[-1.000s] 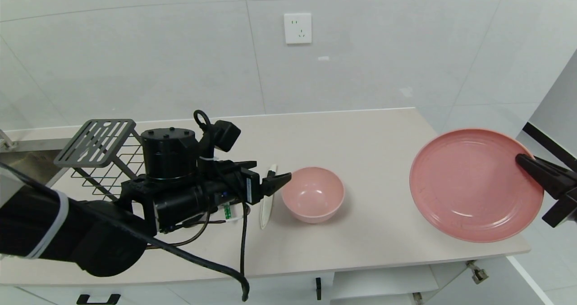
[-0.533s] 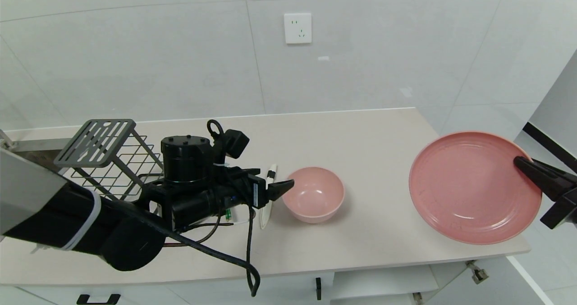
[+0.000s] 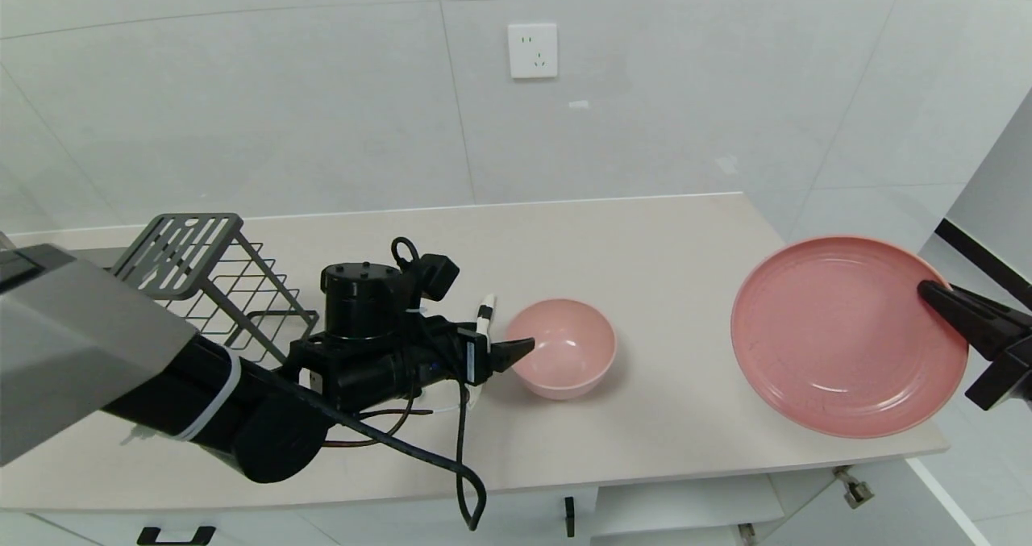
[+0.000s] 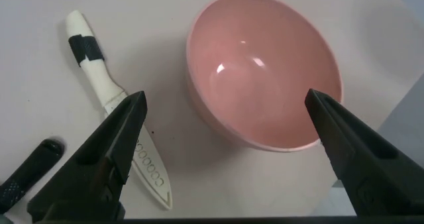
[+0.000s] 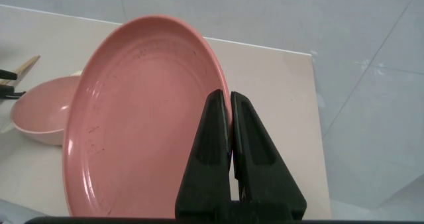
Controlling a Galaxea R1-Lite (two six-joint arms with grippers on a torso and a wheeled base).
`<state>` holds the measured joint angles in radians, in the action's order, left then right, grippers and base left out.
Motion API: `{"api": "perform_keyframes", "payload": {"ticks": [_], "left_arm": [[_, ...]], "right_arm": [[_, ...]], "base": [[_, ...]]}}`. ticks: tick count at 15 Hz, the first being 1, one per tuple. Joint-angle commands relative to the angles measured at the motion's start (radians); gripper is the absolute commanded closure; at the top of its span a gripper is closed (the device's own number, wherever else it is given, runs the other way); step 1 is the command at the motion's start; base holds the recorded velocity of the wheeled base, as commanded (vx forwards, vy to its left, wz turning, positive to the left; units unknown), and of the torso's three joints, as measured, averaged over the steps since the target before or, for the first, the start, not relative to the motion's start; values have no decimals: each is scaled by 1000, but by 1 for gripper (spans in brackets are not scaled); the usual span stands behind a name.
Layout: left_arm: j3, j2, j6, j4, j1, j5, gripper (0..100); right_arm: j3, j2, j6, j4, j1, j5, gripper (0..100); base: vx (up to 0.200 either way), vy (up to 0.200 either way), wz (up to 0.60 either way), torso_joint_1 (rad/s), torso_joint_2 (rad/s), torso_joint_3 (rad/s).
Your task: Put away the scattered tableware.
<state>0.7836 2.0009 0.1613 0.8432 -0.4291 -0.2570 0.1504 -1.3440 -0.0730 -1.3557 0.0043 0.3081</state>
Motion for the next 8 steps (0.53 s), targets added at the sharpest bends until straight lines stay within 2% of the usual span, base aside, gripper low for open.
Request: {"api": "perform_keyframes", "payload": {"ticks": [1, 3, 8], "left_arm": [[2, 33, 0, 11, 0, 2, 0], [19, 70, 0, 40, -2, 7, 0], [85, 128, -2, 43, -2, 13, 0]], "right_arm": [[0, -3, -1, 0, 0, 0, 100], [0, -3, -1, 0, 0, 0, 100], [1, -4, -1, 0, 2, 0, 100]], "base": [[0, 0, 0, 0, 0, 0], [0, 0, 0, 0, 0, 0], [0, 0, 0, 0, 0, 0]]}}
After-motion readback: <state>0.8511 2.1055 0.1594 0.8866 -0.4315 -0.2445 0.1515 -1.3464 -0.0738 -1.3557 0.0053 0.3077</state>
